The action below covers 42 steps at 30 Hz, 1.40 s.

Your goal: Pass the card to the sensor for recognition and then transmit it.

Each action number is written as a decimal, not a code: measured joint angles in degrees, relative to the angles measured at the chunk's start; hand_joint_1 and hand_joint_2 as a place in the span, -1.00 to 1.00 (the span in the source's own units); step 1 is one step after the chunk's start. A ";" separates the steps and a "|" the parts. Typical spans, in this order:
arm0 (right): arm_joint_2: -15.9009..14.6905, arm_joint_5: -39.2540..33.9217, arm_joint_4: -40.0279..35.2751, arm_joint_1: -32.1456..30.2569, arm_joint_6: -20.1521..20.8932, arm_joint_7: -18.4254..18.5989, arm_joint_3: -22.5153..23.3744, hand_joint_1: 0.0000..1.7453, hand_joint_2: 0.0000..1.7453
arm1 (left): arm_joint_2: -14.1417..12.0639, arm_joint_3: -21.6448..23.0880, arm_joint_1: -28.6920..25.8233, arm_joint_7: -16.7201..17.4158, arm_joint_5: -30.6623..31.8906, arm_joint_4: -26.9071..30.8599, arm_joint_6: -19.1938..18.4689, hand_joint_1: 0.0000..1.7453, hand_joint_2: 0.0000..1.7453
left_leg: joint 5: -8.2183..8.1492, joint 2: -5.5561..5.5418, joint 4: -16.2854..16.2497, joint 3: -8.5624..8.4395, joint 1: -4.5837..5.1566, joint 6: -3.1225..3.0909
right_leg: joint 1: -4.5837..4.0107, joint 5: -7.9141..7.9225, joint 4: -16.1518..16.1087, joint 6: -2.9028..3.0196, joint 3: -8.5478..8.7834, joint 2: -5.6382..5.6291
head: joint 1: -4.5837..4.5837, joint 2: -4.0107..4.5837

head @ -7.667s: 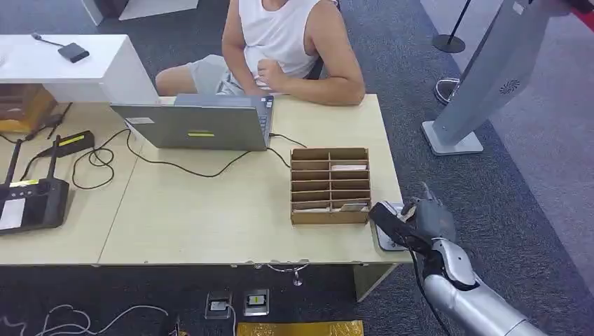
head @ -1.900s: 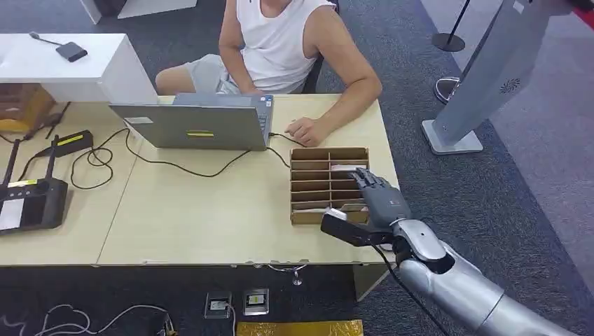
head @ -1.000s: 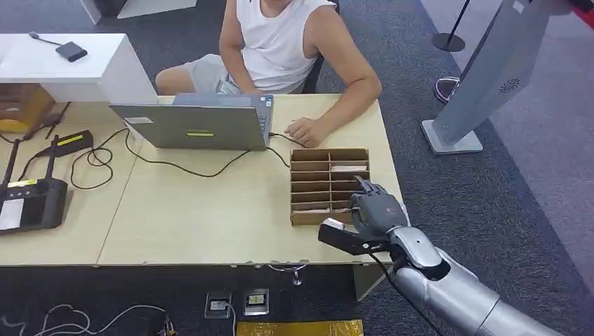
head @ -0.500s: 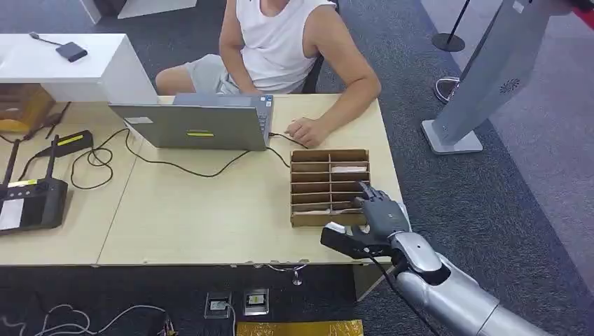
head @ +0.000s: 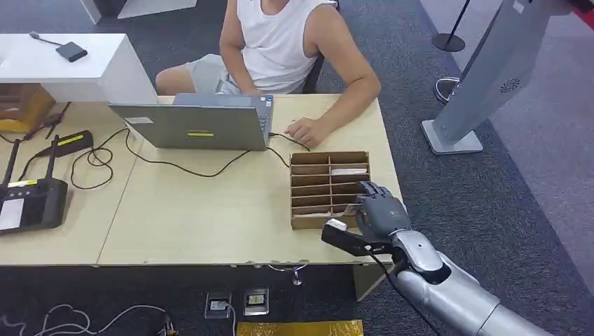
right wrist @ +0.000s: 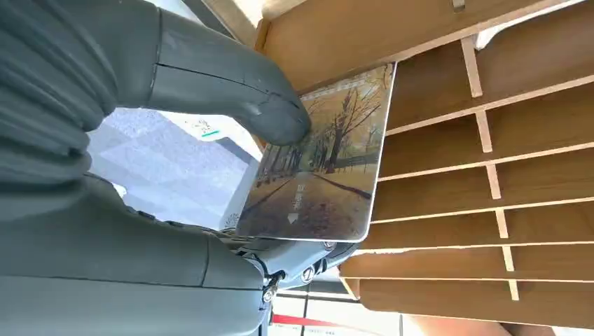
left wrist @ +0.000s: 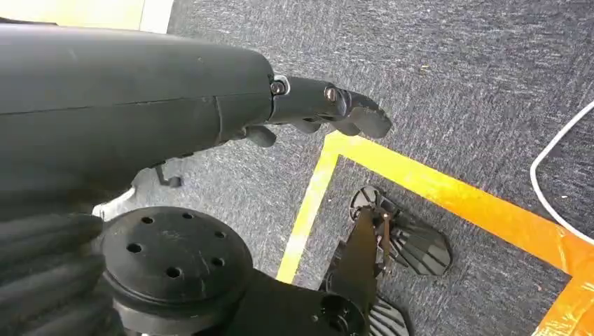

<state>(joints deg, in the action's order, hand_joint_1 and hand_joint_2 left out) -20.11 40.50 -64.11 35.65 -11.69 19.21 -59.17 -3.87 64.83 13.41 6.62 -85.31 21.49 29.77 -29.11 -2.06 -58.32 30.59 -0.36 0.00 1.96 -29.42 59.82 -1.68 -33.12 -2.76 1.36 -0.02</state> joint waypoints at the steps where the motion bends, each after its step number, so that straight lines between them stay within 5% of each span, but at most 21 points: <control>1: 0.02 0.07 0.00 0.02 0.02 0.00 0.02 1.00 1.00 | 0.00 0.00 0.00 0.00 0.00 0.00 0.05 -1.00 1.00 | 0.00 0.00 0.00 0.00 0.00 0.00 | 0.00 0.00 0.00 0.00 0.00 0.00 | 0.00 0.00; 13: 0.26 2.97 -0.13 0.80 -3.32 0.13 0.85 1.00 1.00 | 0.04 0.02 -0.01 0.00 0.00 0.00 0.13 -1.00 1.00 | 0.00 0.00 0.00 0.01 0.00 0.00 | 0.00 0.00 0.00 0.00 0.00 0.00 | 0.02 0.00; 21: -0.22 6.65 -4.53 7.17 -6.62 3.80 3.74 1.00 1.00 | 0.17 0.02 0.01 0.00 0.00 0.00 0.24 -1.00 1.00 | 0.01 0.07 -0.01 -0.04 0.01 0.00 | 0.01 0.07 0.00 -0.01 -0.03 -0.09 | 0.02 0.00; 33: -0.96 7.30 -9.18 16.71 -2.29 5.09 5.25 1.00 1.00 | 0.24 0.02 0.39 0.00 0.00 0.00 -1.00 -1.00 1.00 | 0.01 0.05 -0.01 -0.02 0.01 0.00 | 0.01 0.07 0.01 -0.01 0.02 -0.06 | 0.00 0.00; 42: 2.62 8.24 -0.62 19.32 -0.50 3.06 1.16 1.00 1.00 | 0.26 0.02 0.57 0.00 0.00 0.00 -0.92 -1.00 1.00 | 0.01 0.02 -0.01 0.02 -0.02 0.00 | 0.00 0.06 0.01 -0.01 0.02 -0.03 | 0.00 0.00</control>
<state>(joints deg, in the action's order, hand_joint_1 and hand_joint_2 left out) -17.49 48.74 -64.72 54.97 -12.20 22.27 -58.01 -3.61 64.85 13.98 6.62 -85.31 21.49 28.85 -29.10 -2.04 -58.32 30.61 -0.38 0.00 1.96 -29.35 59.83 -1.68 -33.10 -2.79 1.36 -0.02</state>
